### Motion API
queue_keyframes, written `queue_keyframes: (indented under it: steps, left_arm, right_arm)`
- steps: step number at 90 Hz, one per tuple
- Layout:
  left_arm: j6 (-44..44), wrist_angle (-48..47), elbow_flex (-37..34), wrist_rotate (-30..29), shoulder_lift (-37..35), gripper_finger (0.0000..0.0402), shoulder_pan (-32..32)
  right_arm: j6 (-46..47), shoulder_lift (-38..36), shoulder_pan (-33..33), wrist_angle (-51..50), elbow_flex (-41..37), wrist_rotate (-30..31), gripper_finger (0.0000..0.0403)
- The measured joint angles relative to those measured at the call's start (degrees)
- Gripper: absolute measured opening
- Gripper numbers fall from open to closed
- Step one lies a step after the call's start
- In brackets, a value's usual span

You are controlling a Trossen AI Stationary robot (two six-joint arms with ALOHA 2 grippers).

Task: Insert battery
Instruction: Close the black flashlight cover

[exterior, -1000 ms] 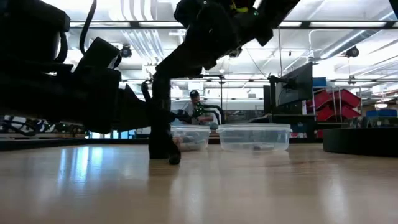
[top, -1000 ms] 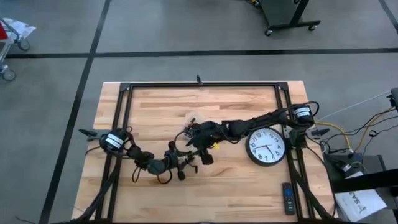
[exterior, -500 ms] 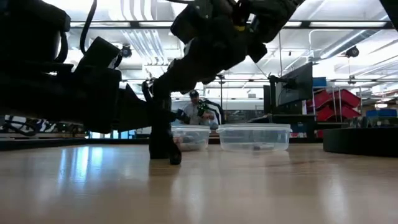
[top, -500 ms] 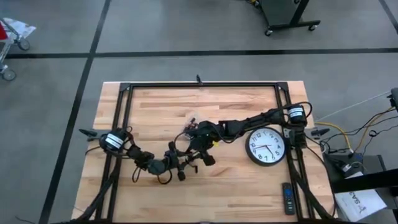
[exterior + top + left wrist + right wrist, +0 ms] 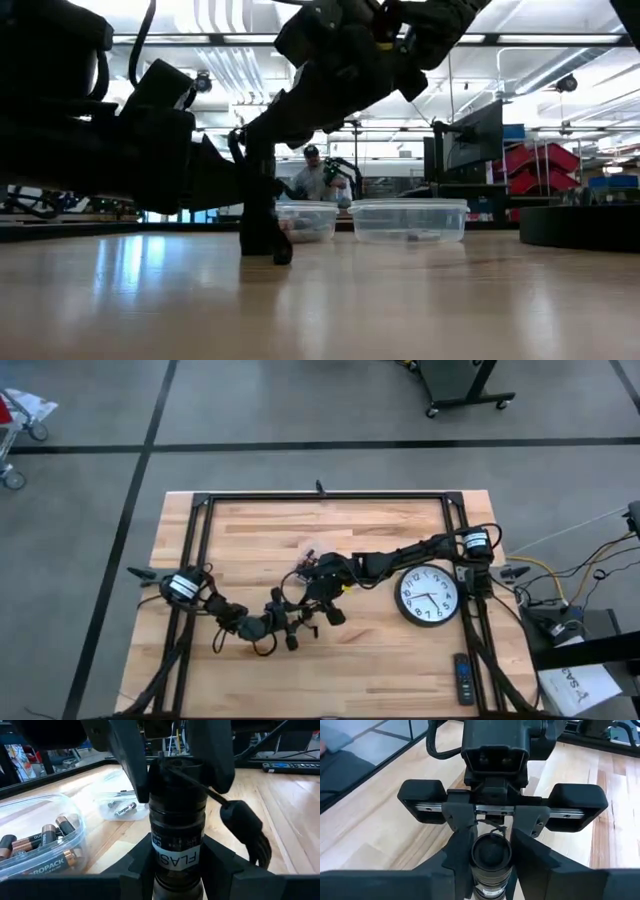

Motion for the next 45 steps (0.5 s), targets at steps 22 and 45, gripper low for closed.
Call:
queue_keyframes:
  steps: [22,45]
  left_arm:
    - [-0.4,0.0,0.0,0.0,0.0,0.0101,0.0]
    - [-0.8,0.0,-0.1,-0.6,0.0,0.0101,0.0]
  right_arm:
    - [2.1,-0.3,-0.1,2.6,-2.9,2.3,0.0107]
    - [5.1,0.0,0.5,3.6,-6.2,6.7,0.0105]
